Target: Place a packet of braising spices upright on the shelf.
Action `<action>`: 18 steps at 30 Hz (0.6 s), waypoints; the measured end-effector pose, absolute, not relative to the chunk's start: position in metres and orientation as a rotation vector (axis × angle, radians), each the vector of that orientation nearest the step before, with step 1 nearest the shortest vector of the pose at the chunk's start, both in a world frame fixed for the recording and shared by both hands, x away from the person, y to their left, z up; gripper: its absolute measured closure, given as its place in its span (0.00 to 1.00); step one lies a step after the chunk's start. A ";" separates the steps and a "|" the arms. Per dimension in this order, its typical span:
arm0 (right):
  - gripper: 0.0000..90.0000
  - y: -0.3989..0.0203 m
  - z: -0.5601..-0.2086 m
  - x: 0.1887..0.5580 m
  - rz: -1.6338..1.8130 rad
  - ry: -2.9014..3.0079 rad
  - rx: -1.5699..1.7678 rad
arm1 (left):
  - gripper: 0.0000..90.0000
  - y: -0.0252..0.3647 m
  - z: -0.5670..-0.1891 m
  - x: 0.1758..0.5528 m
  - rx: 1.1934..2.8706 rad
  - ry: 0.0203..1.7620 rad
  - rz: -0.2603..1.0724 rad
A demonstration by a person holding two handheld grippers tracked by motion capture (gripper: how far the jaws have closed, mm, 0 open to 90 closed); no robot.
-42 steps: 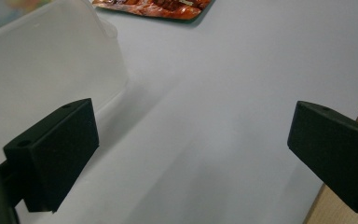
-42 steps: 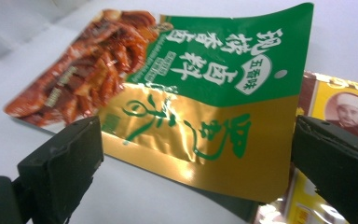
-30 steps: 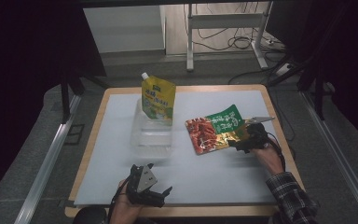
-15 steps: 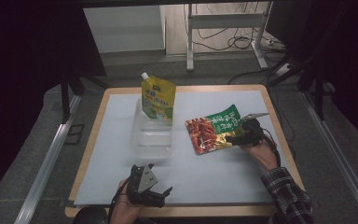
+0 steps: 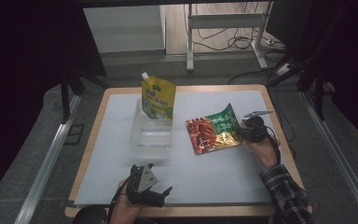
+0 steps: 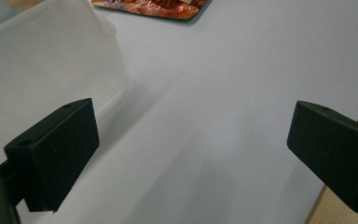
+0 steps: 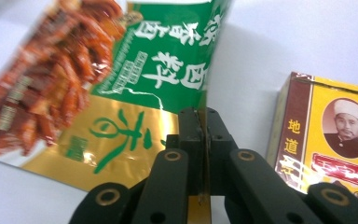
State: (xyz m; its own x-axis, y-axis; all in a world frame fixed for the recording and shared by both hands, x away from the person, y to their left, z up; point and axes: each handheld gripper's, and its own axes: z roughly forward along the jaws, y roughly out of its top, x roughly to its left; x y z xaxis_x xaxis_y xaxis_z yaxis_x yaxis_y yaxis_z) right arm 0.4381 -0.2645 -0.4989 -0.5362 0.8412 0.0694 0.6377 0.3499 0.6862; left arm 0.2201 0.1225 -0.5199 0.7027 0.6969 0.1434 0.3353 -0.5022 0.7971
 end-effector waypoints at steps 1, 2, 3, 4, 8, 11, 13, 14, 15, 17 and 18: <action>0.98 -0.265 -0.499 0.438 0.977 2.321 1.315 | 0.02 0.123 -0.520 0.220 2.121 0.784 0.586; 0.98 -0.266 -0.497 0.438 0.997 2.323 1.326 | 0.02 0.123 -0.520 0.220 2.122 0.784 0.586; 0.98 -0.267 -0.495 0.437 1.017 2.324 1.329 | 0.02 0.122 -0.520 0.220 2.123 0.785 0.584; 0.98 -0.269 -0.490 0.436 1.048 2.322 1.319 | 0.02 0.122 -0.520 0.220 2.124 0.784 0.586; 0.98 -0.269 -0.481 0.433 1.089 2.314 1.307 | 0.02 0.122 -0.520 0.220 2.124 0.783 0.586; 0.98 -0.268 -0.478 0.431 1.087 2.314 1.284 | 0.02 0.122 -0.520 0.220 2.124 0.784 0.588; 0.98 -0.266 -0.475 0.430 1.087 2.313 1.259 | 0.02 0.122 -0.520 0.220 2.124 0.785 0.589; 0.98 -0.265 -0.473 0.429 1.093 2.310 1.257 | 0.02 0.122 -0.520 0.220 2.123 0.784 0.588; 0.98 -0.265 -0.471 0.428 1.107 2.304 1.252 | 0.02 0.122 -0.520 0.220 2.124 0.785 0.589; 0.98 -0.265 -0.466 0.427 1.142 2.291 1.253 | 0.02 0.122 -0.520 0.220 2.123 0.786 0.590; 0.98 -0.265 -0.463 0.427 1.160 2.285 1.256 | 0.02 0.122 -0.520 0.220 2.122 0.787 0.589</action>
State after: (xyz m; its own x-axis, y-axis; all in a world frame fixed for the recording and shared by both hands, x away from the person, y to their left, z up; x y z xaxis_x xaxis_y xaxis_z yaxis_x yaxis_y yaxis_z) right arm 0.4268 -0.2648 -0.4633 -0.5795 0.8057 0.1228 0.5748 0.2973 0.7624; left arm 0.2200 0.1223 -0.5198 0.7006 0.6985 0.1457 0.3360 -0.5031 0.7962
